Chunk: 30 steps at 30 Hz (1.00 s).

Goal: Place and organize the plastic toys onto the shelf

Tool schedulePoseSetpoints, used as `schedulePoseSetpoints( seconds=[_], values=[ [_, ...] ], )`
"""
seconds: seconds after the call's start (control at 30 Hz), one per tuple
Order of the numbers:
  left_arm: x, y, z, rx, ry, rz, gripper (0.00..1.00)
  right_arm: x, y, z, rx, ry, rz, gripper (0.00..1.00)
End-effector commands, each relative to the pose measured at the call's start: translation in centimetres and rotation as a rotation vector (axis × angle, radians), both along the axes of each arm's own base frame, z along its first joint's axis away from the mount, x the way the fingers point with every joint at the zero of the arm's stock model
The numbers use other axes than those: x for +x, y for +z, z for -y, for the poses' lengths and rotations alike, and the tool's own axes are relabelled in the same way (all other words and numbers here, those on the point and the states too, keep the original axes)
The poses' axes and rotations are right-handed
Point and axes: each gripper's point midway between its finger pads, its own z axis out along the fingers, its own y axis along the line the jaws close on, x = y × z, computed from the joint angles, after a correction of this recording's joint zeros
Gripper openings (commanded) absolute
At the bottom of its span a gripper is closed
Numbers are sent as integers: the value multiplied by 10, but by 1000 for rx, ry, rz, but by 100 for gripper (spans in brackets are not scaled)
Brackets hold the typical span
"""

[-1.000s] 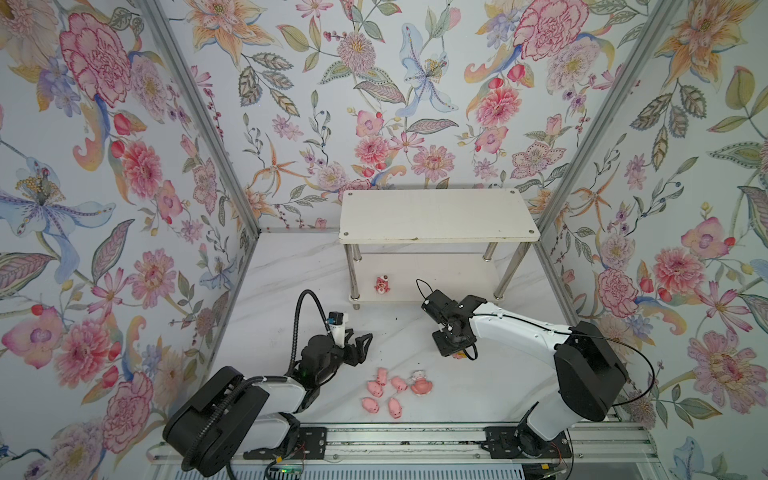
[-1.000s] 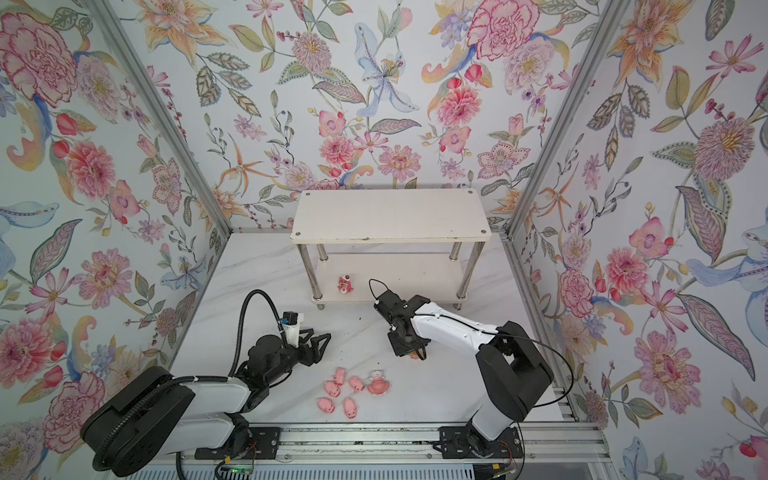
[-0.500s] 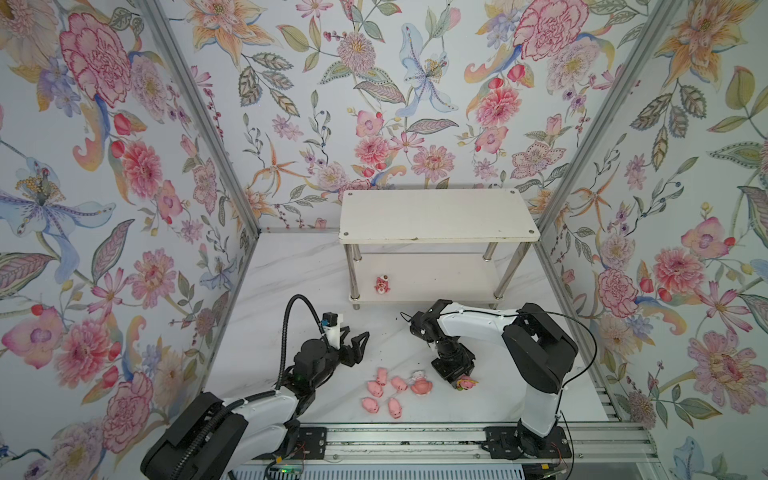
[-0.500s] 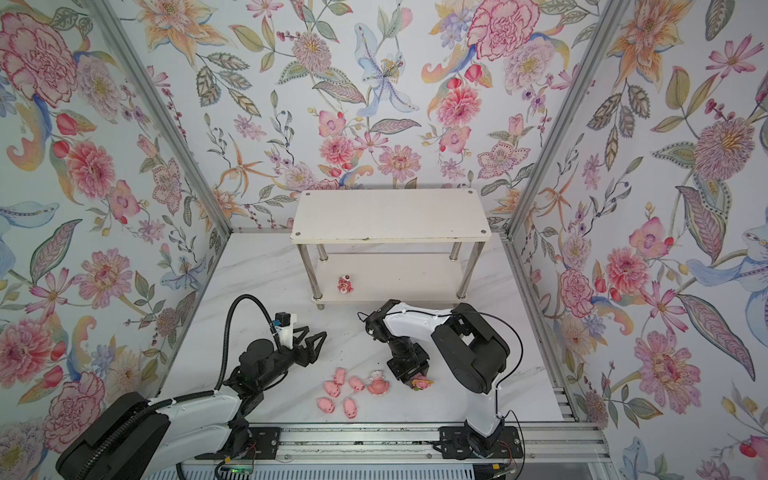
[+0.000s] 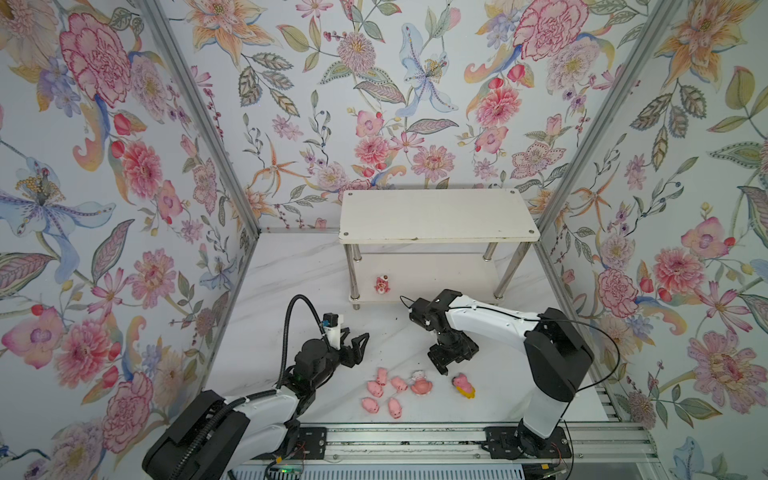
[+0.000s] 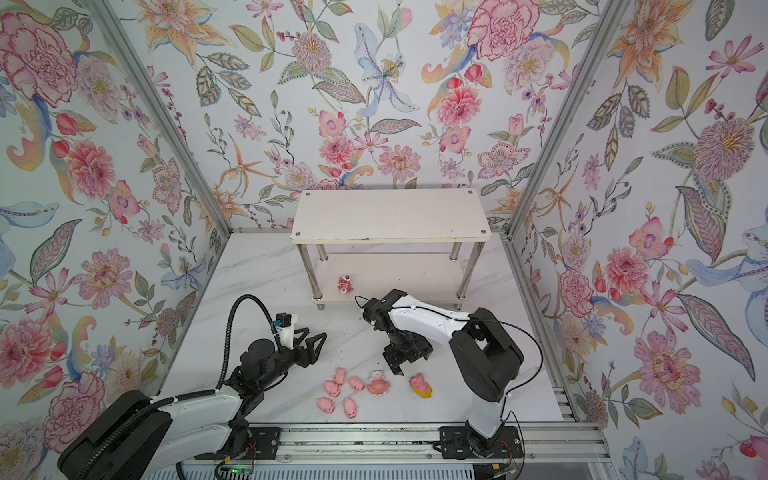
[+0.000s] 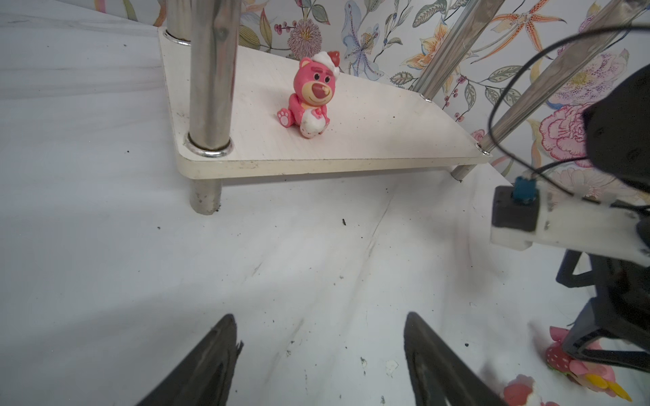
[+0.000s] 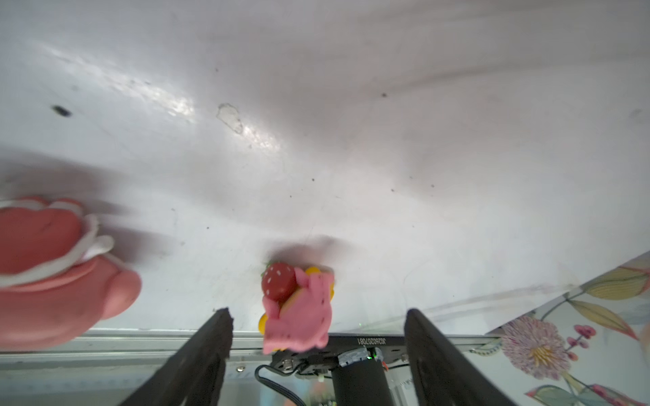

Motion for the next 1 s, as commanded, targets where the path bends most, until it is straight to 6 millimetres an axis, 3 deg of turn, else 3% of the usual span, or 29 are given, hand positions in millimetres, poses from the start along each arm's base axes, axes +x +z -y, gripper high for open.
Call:
schedulePoseSetpoints(
  seconds=[0.0, 0.17, 0.27, 0.57, 0.73, 0.9, 0.97],
  values=[
    [-1, 0, -2, 0, 3, 10, 76, -17, 21, 20, 29, -123, 61, 81],
    [0, -1, -1, -8, 0, 7, 76, -54, 17, 35, 90, -206, 69, 81],
    [-1, -1, 0, -14, -5, 4, 76, -61, 6, 29, 162, -222, 91, 81],
    [2, -7, -4, 18, 13, -2, 76, -40, -34, 6, 269, -166, 266, 71],
    [3, -12, -2, 27, 11, -15, 75, -33, -50, 10, 276, -160, 325, 54],
    [4, -18, 0, 29, 2, -35, 75, -37, -60, 13, 287, -168, 319, 49],
    [4, -19, 1, 26, -1, -40, 75, -40, -62, 14, 284, -173, 314, 36]
  ],
)
